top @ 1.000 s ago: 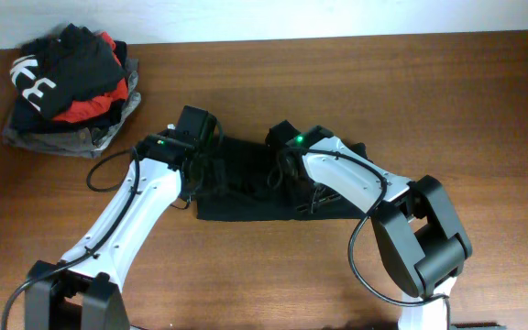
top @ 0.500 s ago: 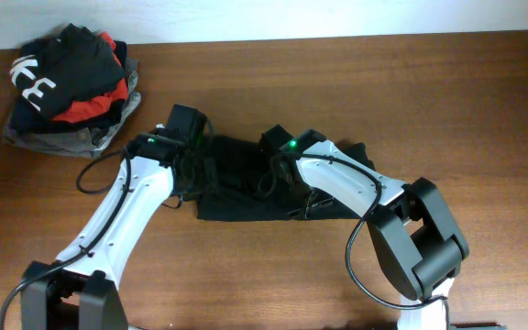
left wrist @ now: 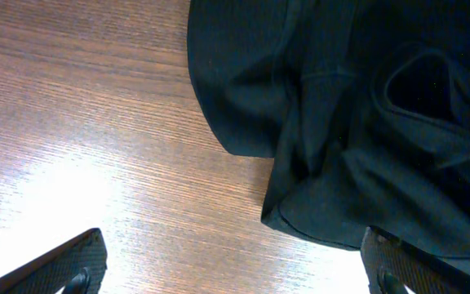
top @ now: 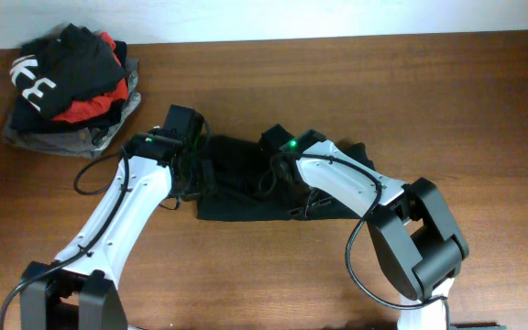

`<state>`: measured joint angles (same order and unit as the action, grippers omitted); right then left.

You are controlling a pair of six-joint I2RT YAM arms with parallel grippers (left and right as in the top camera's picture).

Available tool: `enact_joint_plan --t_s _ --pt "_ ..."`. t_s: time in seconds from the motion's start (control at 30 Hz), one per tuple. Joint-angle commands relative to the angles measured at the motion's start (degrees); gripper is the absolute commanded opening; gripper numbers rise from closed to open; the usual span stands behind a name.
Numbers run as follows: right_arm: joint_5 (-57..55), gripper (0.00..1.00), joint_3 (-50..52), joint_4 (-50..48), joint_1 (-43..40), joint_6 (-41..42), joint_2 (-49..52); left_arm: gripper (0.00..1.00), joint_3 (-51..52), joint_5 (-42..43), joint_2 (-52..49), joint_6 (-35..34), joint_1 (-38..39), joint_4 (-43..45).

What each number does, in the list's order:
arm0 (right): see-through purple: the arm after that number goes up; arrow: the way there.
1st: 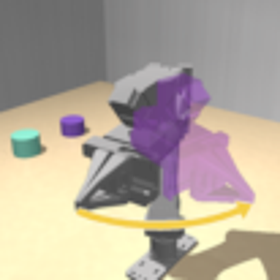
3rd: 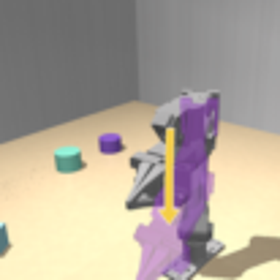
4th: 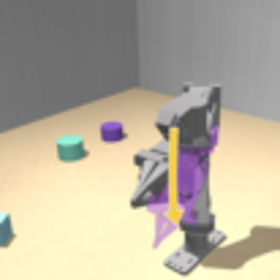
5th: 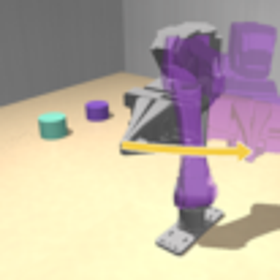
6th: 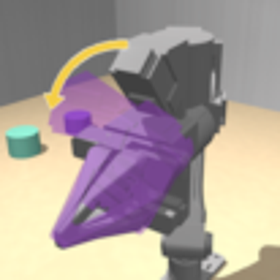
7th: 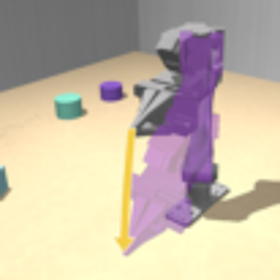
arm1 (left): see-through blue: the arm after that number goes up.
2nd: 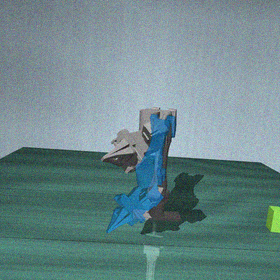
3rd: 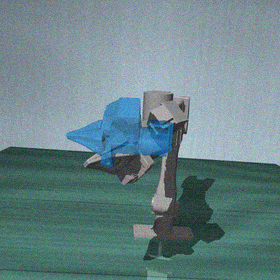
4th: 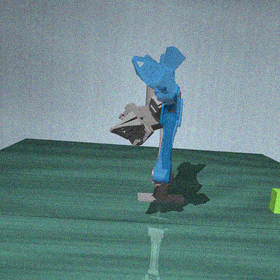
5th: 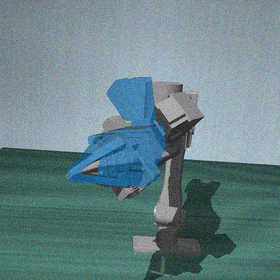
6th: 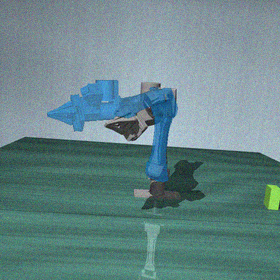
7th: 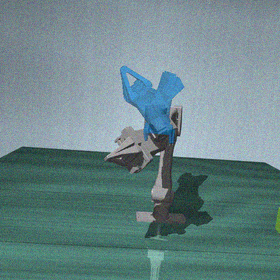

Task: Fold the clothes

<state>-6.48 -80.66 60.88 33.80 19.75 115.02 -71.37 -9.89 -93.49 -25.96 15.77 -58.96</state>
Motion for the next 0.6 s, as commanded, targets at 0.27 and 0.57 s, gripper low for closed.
enact_joint_plan --t_s 0.27,0.57 --pt "-2.4 0.33 0.7 -1.4 0.2 2.0 -0.2 0.99 0.1 -0.8 -0.4 -0.5 -0.2 -0.5" --pt "-3.4 0.29 2.4 -2.0 0.2 2.2 -0.2 0.99 0.1 -0.8 -0.4 -0.5 -0.2 -0.5"
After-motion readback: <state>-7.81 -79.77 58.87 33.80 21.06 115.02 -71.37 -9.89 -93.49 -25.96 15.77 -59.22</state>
